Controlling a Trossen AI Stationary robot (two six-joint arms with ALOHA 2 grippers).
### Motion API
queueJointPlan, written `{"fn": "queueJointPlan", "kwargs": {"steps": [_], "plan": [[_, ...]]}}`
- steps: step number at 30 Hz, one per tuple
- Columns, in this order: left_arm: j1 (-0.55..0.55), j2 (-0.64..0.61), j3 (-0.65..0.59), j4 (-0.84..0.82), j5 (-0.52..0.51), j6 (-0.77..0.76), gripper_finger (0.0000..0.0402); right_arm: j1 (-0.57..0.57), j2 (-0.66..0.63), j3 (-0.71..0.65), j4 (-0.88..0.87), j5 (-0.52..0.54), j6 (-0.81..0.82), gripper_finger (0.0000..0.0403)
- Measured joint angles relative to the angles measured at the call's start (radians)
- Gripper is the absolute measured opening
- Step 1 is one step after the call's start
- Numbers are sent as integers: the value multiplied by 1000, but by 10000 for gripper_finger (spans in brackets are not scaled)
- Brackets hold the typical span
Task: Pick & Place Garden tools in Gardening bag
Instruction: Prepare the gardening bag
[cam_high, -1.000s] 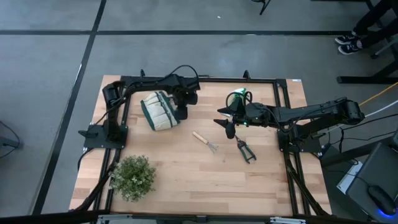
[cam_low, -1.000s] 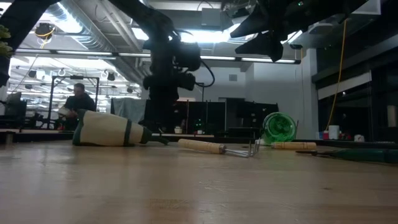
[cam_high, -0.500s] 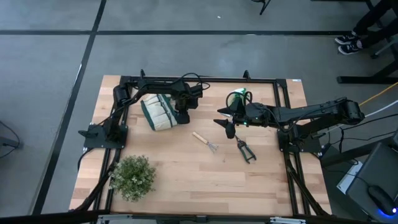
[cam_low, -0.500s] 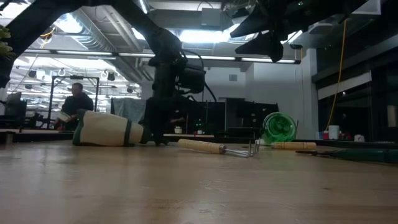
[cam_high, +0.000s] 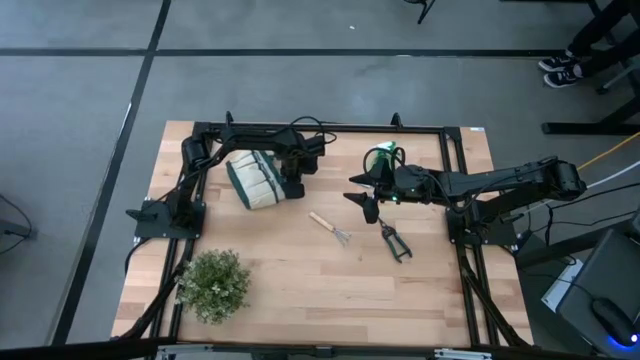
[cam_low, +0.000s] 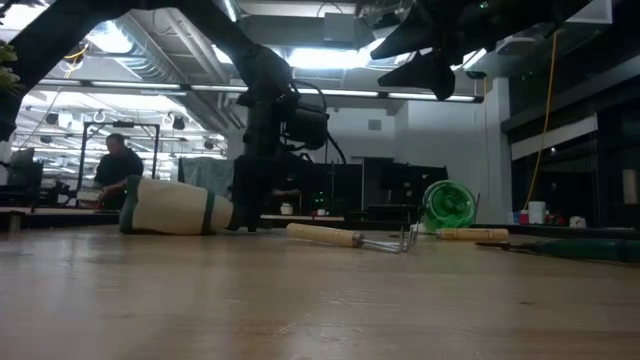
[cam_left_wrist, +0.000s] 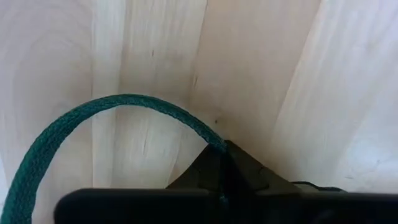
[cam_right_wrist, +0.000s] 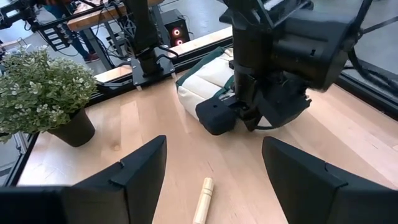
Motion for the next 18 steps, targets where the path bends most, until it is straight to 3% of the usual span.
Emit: {"fn": "queueJointPlan", "kwargs": {"steps": [8, 18], "plan": [[-3, -188, 0, 54, 0, -6, 4, 1, 0, 0, 11, -31, 0, 268], [0, -468, 1, 327, -3, -79, 3, 2, 0, 0, 116, -123, 0, 268]]}}
